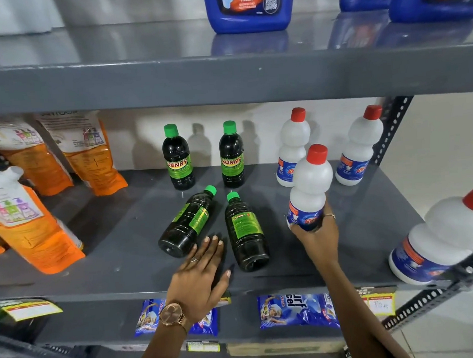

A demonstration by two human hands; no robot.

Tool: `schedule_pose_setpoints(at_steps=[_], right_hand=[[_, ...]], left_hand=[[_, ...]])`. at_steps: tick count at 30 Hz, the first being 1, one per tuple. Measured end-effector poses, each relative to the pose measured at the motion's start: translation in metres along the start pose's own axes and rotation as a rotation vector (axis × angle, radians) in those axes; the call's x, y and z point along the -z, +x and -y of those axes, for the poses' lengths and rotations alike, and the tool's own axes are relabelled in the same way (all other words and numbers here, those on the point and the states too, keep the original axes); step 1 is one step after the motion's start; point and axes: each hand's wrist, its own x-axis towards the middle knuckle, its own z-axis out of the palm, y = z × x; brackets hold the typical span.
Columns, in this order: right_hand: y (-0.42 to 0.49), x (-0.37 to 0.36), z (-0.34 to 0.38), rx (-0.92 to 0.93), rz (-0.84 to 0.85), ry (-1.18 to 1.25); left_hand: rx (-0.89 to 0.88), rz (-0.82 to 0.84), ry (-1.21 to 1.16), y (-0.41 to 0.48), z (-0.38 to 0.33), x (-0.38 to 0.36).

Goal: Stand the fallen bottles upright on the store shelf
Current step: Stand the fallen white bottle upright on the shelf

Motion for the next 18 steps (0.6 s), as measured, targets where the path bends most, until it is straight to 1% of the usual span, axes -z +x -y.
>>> schedule_pose_setpoints(at_steps=[4,9,13,18], right_hand=[[0.0014,0.0010,0.0016,-0.035,-0.021,-0.050],[0.0015,0.0036,-0.0001,-0.021,-0.016,-0.119],[0.0016,0.0063,-0.0007,-0.014,-0.018,-0.131],[-0.0053,0.0006,0.0032,-0.034,-0.087,-0.120]], left_hand=[[0.001,-0.001,0.003,0.0000,0.0009,-0.0026],[0.011,0.007,-0.010,-0.0008,0.0015,-0.0051],[0.014,0.011,-0.018,-0.0005,0.0013,-0.0048],[0.014,0.019,-0.014,-0.0002,0.0004,-0.0036]])
